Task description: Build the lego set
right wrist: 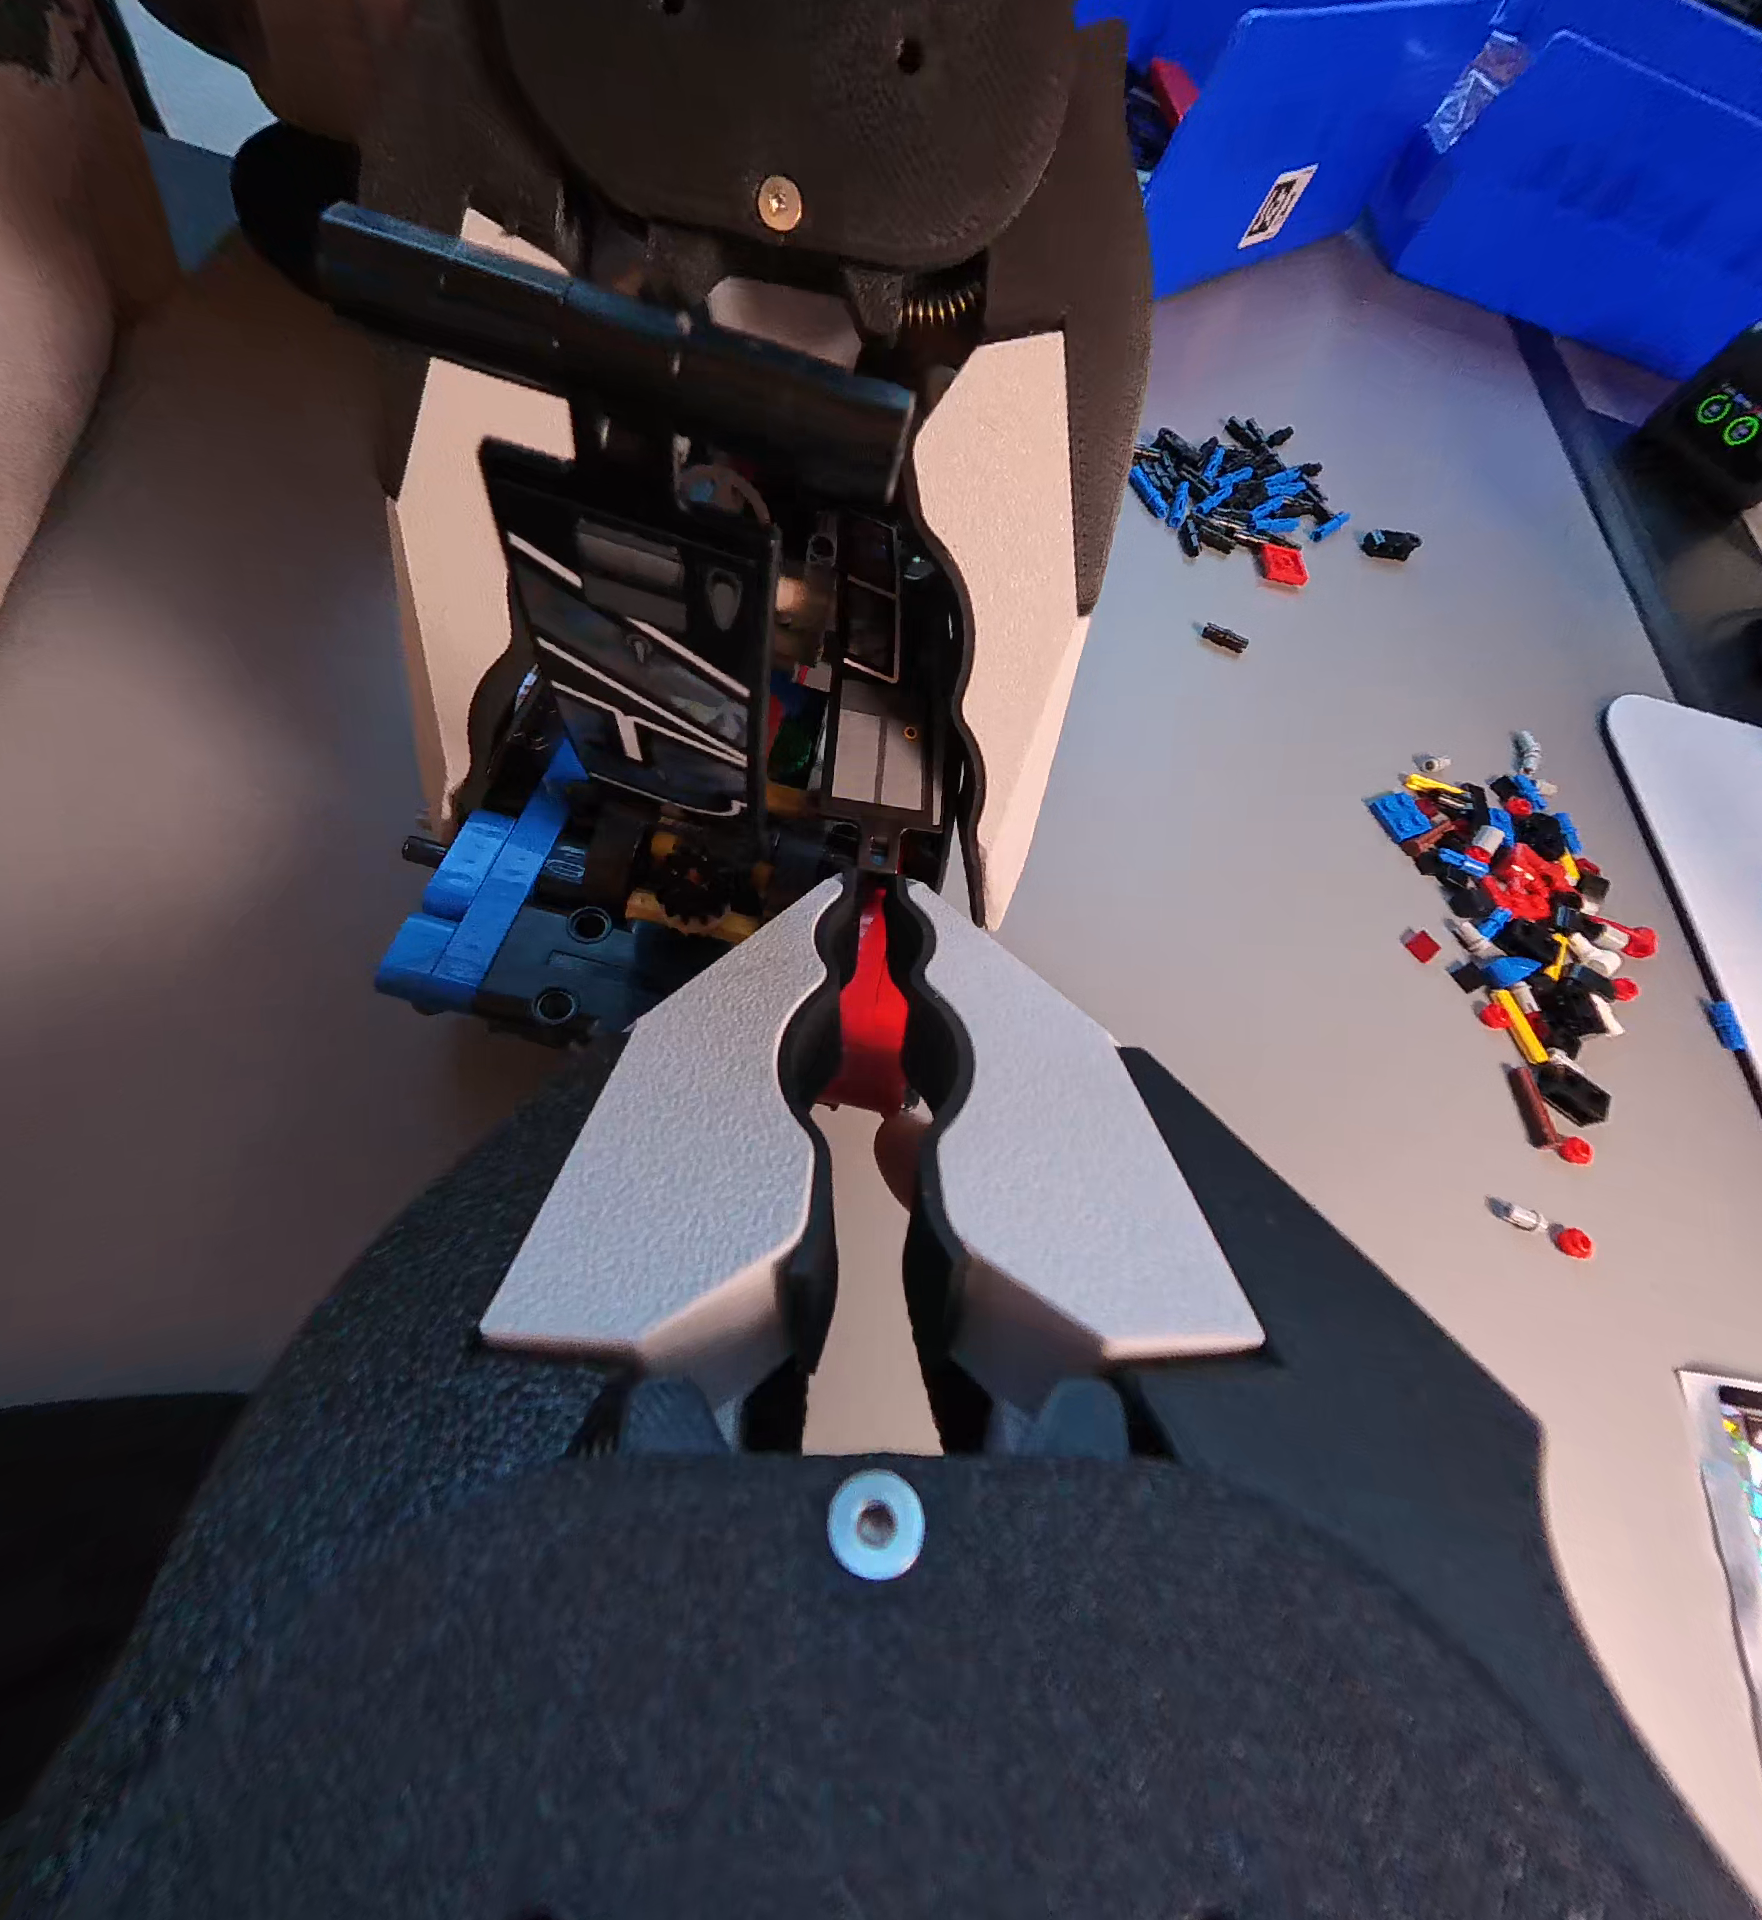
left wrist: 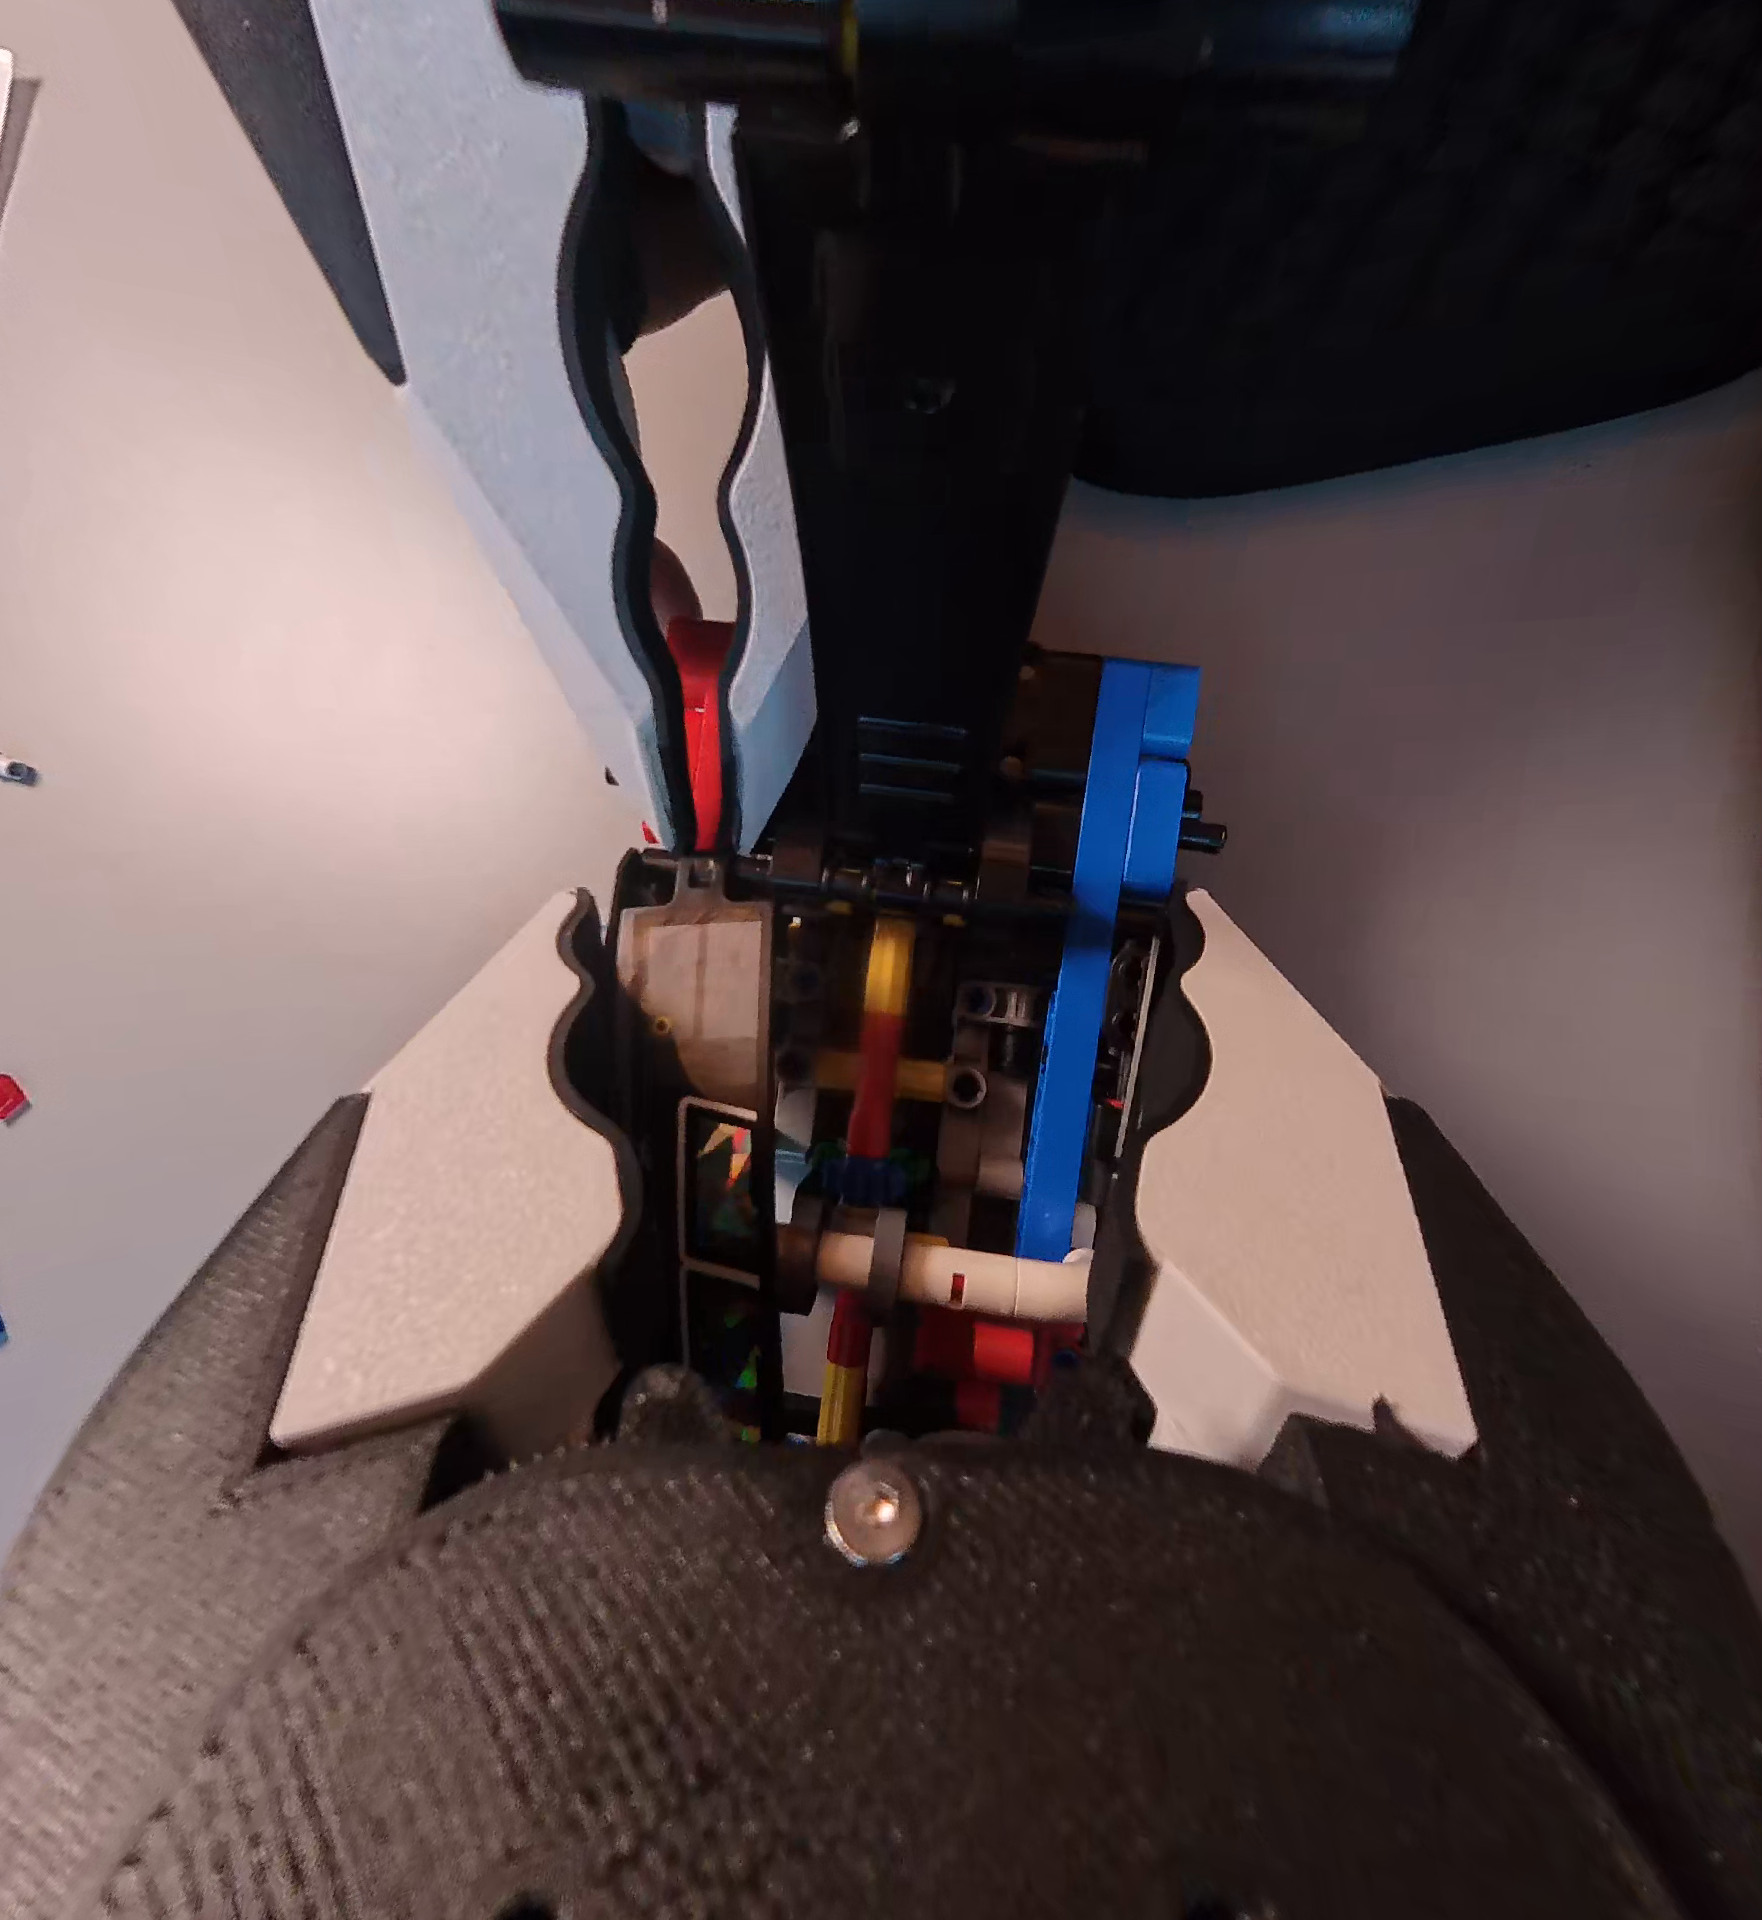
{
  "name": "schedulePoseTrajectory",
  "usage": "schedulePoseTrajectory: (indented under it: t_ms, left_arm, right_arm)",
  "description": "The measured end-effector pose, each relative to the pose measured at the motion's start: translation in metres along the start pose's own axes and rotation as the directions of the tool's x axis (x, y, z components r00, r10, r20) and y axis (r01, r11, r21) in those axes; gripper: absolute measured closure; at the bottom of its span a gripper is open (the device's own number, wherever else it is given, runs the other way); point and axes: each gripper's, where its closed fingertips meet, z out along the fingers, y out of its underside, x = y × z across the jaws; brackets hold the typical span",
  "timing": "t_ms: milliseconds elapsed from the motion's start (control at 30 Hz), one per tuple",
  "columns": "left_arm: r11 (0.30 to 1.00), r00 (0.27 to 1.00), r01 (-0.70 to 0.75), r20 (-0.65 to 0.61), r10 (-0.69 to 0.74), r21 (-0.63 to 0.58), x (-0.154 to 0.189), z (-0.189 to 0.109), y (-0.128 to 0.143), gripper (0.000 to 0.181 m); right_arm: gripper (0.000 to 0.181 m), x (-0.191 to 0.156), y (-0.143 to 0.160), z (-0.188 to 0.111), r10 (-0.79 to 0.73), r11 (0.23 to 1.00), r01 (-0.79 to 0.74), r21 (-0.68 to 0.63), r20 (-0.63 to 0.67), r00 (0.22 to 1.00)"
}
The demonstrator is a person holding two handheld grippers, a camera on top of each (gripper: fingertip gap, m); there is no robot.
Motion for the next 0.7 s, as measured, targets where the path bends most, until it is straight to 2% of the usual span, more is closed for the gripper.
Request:
schedulePoseTrajectory:
  t_ms: [133, 233, 333, 500, 633, 700]
  left_arm:
    - [1.000, 1.000, 0.020, 0.004, -0.020, 0.003, -0.004, 0.000, 0.001, 0.078]
    - [1.000, 1.000, 0.018, 0.011, -0.018, 0.011, -0.004, -0.001, -0.002, 0.078]
    - [0.998, 0.999, 0.048, -0.001, -0.048, 0.044, -0.006, -0.004, -0.005, 0.079]
    - [0.990, 0.996, 0.092, -0.029, -0.089, 0.108, -0.009, -0.017, -0.011, 0.081]
    - [0.980, 0.994, 0.110, -0.046, -0.104, 0.163, -0.009, -0.031, -0.017, 0.083]
    - [0.979, 0.994, 0.107, -0.054, -0.099, 0.172, -0.007, -0.034, -0.017, 0.082]
  right_arm:
    - [0.181, -0.010, -0.007, -0.002, 0.004, 0.999, -0.007, 0.052, 0.043, 0.999]
    - [0.181, 0.004, -0.001, -0.009, 0.038, 0.999, -0.037, 0.029, -0.032, 0.999]
    - [0.181, 0.012, -0.011, -0.020, 0.103, 0.990, -0.098, 0.097, -0.049, 0.993]
    - [0.164, 0.003, -0.020, -0.025, 0.194, 0.968, -0.195, 0.159, 0.026, 0.981]
    - [0.136, -0.016, -0.033, -0.014, 0.213, 0.968, -0.225, 0.111, 0.111, 0.971]
    - [0.132, -0.018, -0.043, -0.002, 0.177, 0.979, -0.185, 0.084, 0.094, 0.980]
